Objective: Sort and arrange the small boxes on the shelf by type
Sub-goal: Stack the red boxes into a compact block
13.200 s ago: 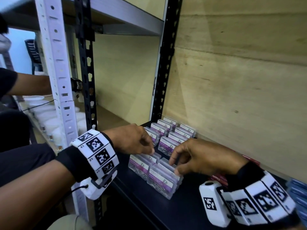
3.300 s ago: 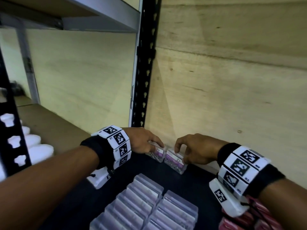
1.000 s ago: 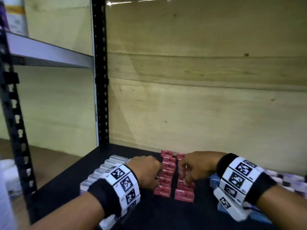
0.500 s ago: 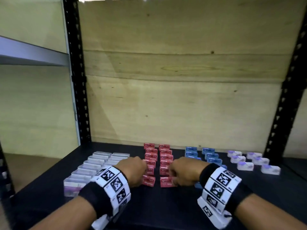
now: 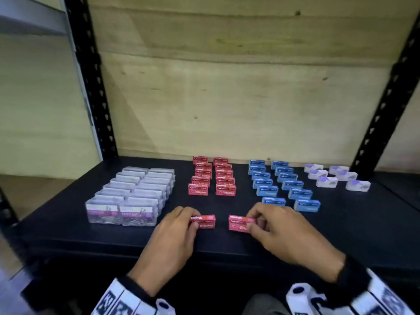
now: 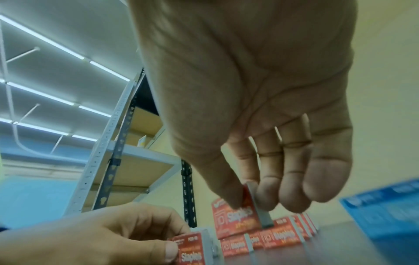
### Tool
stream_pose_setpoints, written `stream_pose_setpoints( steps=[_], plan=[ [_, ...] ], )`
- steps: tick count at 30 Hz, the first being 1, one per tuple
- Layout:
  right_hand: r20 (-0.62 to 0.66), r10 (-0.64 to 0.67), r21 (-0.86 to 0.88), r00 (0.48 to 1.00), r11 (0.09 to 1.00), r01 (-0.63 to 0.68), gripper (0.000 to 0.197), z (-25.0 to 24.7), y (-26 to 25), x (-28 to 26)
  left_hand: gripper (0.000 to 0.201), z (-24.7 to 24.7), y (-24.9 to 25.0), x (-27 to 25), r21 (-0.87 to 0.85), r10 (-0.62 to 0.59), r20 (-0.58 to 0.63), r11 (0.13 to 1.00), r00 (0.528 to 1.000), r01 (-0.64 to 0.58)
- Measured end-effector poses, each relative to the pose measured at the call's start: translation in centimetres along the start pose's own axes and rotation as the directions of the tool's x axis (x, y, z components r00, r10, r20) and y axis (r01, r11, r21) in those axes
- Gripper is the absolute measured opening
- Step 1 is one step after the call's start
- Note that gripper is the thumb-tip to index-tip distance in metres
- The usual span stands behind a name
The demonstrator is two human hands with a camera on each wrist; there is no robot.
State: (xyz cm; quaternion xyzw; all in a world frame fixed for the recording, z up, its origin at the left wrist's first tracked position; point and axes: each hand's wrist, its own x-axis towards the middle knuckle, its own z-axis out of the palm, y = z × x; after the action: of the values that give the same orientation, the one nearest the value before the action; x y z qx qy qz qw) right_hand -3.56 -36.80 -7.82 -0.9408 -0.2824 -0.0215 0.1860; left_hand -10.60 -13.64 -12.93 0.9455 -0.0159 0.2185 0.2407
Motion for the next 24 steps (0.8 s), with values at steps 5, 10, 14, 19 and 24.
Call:
stream_pose_setpoints(
  steps=[5, 10, 14, 19, 24],
  plan=[
    [-0.048, -0.089, 0.348, 0.995, 0.932, 0.1, 0.002, 2.3, 0.5, -0.5, 0.023, 0.7, -1.6, -0.8, -0.067, 0.017, -0.059, 0.998, 0.998, -0.021],
    [-0.132, -0.069, 0.504, 0.989, 0.854, 0.127, 0.008, 3.8, 0.6, -1.0, 0.028, 0.4, -2.0, -1.3, -0.105, 0.003, -0.074, 0.994, 0.997, -0.011],
    [-0.131, -0.066, 0.494, 0.989, 0.861, 0.123, 0.01, 4.1, 0.9, -0.9, 0.028, 0.4, -1.8, -1.5, -0.105, -0.021, -0.094, 0.994, 0.995, 0.011],
    [-0.143, -0.065, 0.475, 0.988, 0.871, 0.126, 0.01, 4.5, 1.1, -0.6, 0.027, 0.2, -1.8, -1.2, -0.144, -0.073, -0.09, 0.988, 0.993, 0.06],
    [-0.146, -0.062, 0.481, 0.987, 0.867, 0.126, 0.009, 4.6, 1.1, -0.3, 0.027, 0.0, -1.8, -1.3, -0.178, -0.087, -0.081, 0.981, 0.993, 0.072]
  ],
)
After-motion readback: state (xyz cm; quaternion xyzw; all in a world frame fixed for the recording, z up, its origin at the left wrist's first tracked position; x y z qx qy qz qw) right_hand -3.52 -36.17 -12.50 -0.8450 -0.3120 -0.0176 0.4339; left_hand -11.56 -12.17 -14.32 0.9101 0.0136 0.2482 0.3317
